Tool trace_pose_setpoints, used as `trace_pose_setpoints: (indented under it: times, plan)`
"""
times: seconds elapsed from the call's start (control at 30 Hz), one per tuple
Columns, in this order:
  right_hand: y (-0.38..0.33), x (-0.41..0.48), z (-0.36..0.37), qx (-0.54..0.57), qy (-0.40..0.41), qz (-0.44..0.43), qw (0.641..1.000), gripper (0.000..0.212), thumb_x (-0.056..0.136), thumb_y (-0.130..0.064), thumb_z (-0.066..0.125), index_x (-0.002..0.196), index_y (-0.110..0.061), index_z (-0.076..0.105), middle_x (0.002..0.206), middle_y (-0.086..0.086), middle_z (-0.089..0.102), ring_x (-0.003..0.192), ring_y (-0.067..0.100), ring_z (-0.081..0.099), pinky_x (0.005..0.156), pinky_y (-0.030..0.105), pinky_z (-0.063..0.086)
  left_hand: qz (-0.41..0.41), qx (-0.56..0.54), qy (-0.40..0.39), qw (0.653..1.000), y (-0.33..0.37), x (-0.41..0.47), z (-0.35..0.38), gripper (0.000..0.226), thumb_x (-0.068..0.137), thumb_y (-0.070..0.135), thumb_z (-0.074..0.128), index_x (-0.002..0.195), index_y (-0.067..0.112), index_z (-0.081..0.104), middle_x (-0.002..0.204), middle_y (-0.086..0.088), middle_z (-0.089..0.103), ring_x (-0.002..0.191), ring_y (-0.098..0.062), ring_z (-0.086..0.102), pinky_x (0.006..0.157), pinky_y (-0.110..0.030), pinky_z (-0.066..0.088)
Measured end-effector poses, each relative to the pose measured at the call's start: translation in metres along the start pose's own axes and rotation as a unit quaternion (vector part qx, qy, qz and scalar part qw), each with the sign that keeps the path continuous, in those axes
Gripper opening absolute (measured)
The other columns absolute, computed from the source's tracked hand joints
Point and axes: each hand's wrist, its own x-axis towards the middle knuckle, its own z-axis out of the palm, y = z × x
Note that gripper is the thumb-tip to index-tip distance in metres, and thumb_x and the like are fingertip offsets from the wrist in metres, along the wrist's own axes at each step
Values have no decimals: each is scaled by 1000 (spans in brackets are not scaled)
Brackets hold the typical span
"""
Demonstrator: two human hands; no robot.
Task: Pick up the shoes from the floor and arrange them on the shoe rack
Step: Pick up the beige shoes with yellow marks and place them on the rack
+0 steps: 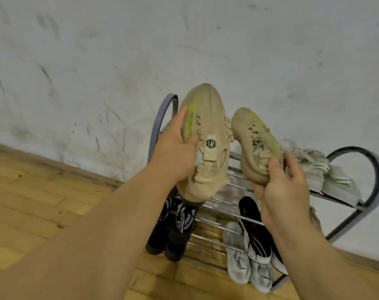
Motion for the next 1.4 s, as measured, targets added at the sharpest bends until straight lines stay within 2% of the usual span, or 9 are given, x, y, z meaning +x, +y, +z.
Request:
trace_pose_setpoints:
  times: [0.13,0.27,0.43,0.6,0.73,0.83,1.07,1.23,1.4]
  plan:
    - [24,22,9,-74,2,-30,997,64,86,-56,65,146,-46,47,138,-5,62,118,16,68,97,48,58,0,11,33,999,-8,28,26,64,105,14,56,161,33,31,160,10,41,144,-8,41,116,-22,34]
    - [41,43,2,-174,-27,-14,984,54,70,-86,60,119,-83,38,148,-3,53,126,22,62,107,52,49,6,66,-7,998,-19,53,52,64,106,26,54,163,32,26,166,4,32,149,-14,36,118,-24,29]
    - [38,40,-10,-250,-77,-37,965,67,85,-69,49,149,-55,35,156,-14,39,140,11,44,116,47,39,-56,265,21,962,-31,60,64,56,101,51,48,152,31,40,160,-14,27,144,-40,32,116,-49,32]
    - [33,41,-17,-275,-118,-59,952,57,99,-54,53,154,-45,38,130,-29,53,121,0,57,102,28,46,-15,253,103,962,-26,44,62,43,99,49,49,137,30,55,140,-11,42,130,-35,42,109,-53,41]
    - [29,38,-17,-283,-128,-51,949,62,92,-62,55,151,-49,40,126,-28,57,119,7,62,104,42,51,39,333,-12,942,-16,16,67,59,94,64,50,145,36,46,145,-6,41,135,-31,39,111,-48,38]
    - [30,38,-18,-276,-131,-36,952,68,82,-71,55,147,-55,40,118,-28,61,106,11,70,97,48,56,72,445,-83,889,-18,5,63,66,88,73,52,146,43,42,157,-6,33,145,-36,29,117,-52,30]
    - [23,34,-20,-275,-151,-40,949,54,103,-44,56,154,-45,38,105,-34,55,80,0,74,88,38,60,97,476,-129,864,-19,1,47,60,98,57,55,154,39,40,151,-2,41,141,-35,30,115,-47,32]
    - [21,33,-20,-278,-149,-45,948,53,104,-42,55,154,-44,37,105,-34,52,78,0,73,77,26,57,168,426,-159,875,-21,9,26,44,104,28,56,148,30,52,145,5,49,135,-20,39,101,-20,22]
    - [25,33,-20,-287,-149,-52,945,56,104,-44,53,157,-41,35,109,-35,49,81,2,74,82,30,58,191,417,-79,885,-40,25,-4,43,100,9,59,142,19,62,139,-3,58,129,-22,50,100,-14,24]
